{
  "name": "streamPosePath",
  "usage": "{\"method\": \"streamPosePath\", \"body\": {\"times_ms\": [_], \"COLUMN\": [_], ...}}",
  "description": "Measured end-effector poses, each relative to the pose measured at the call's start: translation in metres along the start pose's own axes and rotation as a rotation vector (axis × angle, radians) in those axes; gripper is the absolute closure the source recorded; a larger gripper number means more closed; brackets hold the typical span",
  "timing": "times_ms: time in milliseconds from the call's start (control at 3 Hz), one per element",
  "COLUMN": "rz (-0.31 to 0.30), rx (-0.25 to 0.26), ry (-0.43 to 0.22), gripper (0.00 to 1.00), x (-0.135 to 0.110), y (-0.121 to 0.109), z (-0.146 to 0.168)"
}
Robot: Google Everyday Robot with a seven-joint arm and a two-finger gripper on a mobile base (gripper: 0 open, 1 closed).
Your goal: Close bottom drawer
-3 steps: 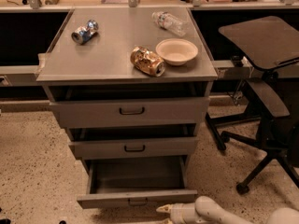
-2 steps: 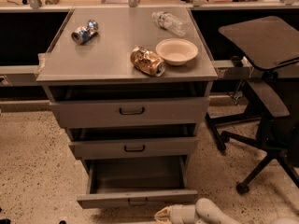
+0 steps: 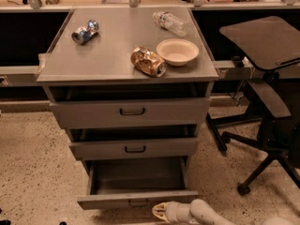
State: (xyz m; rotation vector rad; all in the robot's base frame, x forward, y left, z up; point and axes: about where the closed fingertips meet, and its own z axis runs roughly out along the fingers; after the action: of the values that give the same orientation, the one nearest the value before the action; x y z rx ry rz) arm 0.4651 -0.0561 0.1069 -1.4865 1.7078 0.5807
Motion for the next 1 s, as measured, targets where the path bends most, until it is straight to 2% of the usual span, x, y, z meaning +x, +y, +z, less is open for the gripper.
{"method": "streamPosePath", "body": {"times_ms": [333, 667, 1000], "rz": [0.043, 0.047, 0.034], "rx": [0.071, 0.101, 0.167], "ry": [0.012, 0.009, -0.012], "gripper": [1.0, 1.0, 1.0], "x": [0.015, 0.017, 0.008], "y": [-0.025, -0.033, -0.048], "z": [0.011, 0.011, 0.007]}}
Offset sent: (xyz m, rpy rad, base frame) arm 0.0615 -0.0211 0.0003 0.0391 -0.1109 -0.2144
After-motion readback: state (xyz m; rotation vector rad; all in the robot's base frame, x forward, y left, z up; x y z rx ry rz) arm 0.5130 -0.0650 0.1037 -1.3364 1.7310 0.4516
